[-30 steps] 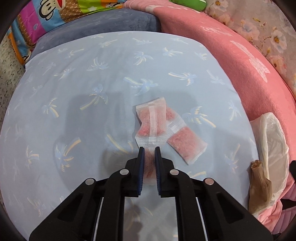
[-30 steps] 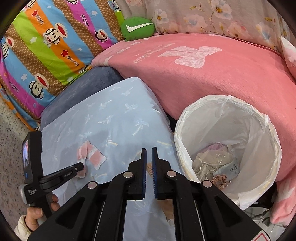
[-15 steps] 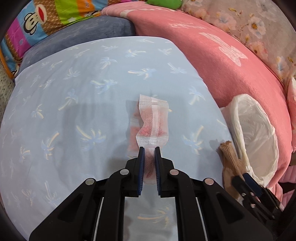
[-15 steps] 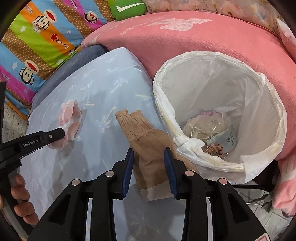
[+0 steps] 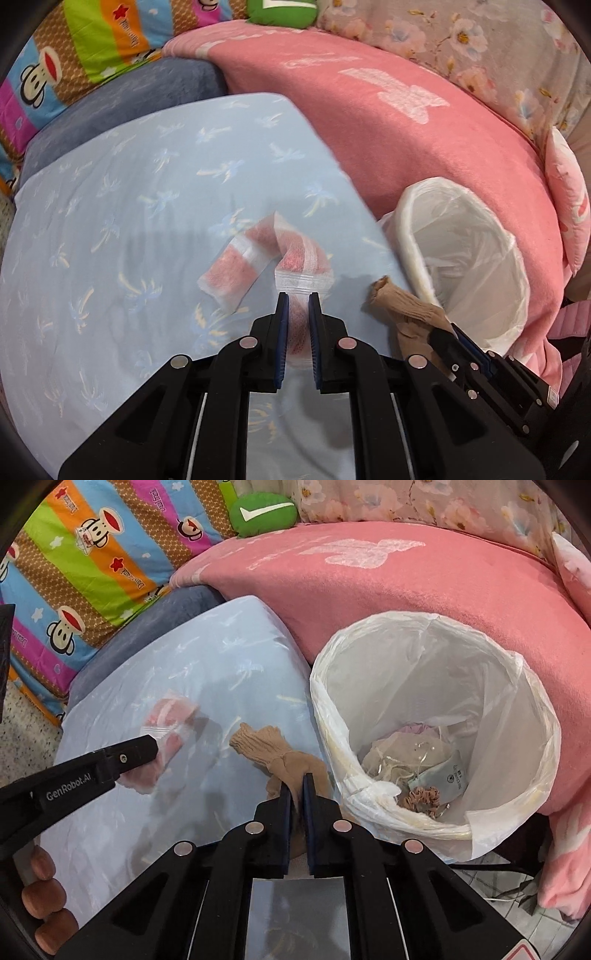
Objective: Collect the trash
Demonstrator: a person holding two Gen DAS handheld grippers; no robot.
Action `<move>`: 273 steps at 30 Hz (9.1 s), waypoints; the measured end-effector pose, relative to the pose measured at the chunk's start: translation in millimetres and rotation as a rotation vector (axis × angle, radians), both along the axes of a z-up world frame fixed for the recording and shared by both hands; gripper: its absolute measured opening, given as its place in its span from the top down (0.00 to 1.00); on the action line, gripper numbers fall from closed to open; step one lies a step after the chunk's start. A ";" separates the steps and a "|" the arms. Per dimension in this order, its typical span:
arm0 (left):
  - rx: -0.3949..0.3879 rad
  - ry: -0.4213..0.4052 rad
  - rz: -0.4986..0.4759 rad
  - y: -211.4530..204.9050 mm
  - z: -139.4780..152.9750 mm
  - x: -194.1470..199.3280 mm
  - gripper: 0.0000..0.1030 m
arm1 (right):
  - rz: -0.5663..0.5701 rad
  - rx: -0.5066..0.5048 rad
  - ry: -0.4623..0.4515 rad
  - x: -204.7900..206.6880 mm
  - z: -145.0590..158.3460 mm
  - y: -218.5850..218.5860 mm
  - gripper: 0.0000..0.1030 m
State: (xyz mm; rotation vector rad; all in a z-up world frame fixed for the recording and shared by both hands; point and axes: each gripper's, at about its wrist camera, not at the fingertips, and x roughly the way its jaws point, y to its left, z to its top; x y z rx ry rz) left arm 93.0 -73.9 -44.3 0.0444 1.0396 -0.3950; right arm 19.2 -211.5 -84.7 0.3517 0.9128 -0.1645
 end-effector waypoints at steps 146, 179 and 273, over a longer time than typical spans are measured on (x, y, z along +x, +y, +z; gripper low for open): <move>0.127 -0.176 -0.143 -74.7 27.9 -47.5 0.09 | -0.196 -0.266 -0.016 -76.7 81.9 -77.8 0.06; 0.134 -0.126 -0.123 -83.2 13.8 -50.6 0.09 | -0.213 -0.283 0.051 -87.9 63.8 -86.3 0.06; 0.157 -0.134 -0.105 -91.0 5.0 -64.1 0.07 | -0.231 -0.272 0.089 -94.7 45.7 -93.0 0.06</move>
